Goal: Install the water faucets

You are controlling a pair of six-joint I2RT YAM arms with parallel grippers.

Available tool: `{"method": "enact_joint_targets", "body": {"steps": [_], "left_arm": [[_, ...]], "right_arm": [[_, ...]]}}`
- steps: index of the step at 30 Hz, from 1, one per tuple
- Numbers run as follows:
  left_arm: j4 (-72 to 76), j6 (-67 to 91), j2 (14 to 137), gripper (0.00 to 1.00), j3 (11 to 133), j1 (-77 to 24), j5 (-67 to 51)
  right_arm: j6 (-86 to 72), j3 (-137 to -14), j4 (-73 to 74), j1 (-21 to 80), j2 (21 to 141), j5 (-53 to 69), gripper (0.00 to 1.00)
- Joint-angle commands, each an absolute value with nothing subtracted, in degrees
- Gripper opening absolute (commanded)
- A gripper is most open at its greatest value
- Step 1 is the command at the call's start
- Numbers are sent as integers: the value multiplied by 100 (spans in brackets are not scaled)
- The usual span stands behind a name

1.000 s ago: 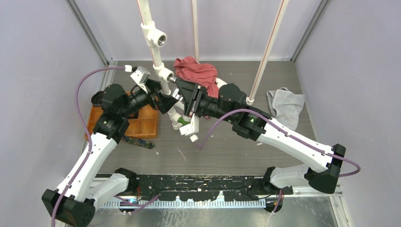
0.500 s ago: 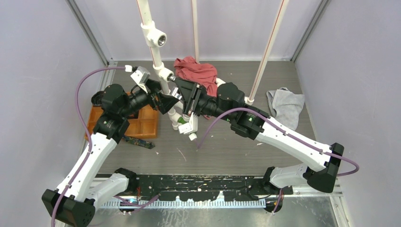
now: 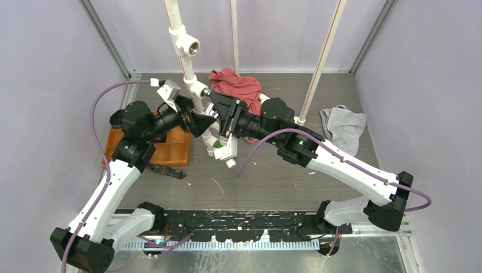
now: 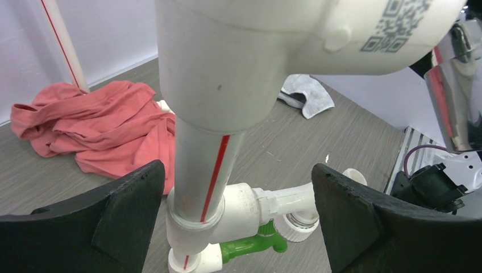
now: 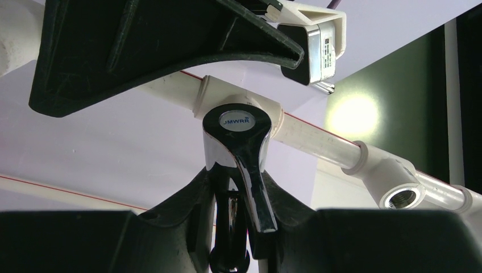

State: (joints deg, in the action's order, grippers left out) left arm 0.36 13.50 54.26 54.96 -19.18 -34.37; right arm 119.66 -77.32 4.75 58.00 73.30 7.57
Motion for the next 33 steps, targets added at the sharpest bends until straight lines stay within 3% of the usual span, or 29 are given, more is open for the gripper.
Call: {"method": "enact_joint_targets", "body": {"steps": [1,19,33], "left_arm": [[259,1412,5414,99,5678,-1943,-3546],[412,1556,5543,100,5712,-1947,-3585],[350,1089,5481,94,5358,-2052,-3409]], "right_arm": [[13577,-8064,-64,5818,7320,779,0],[13607,-8044,-53,5917,7340,835,0],[13612,-8109,-5,5982,7410,787,0]]}}
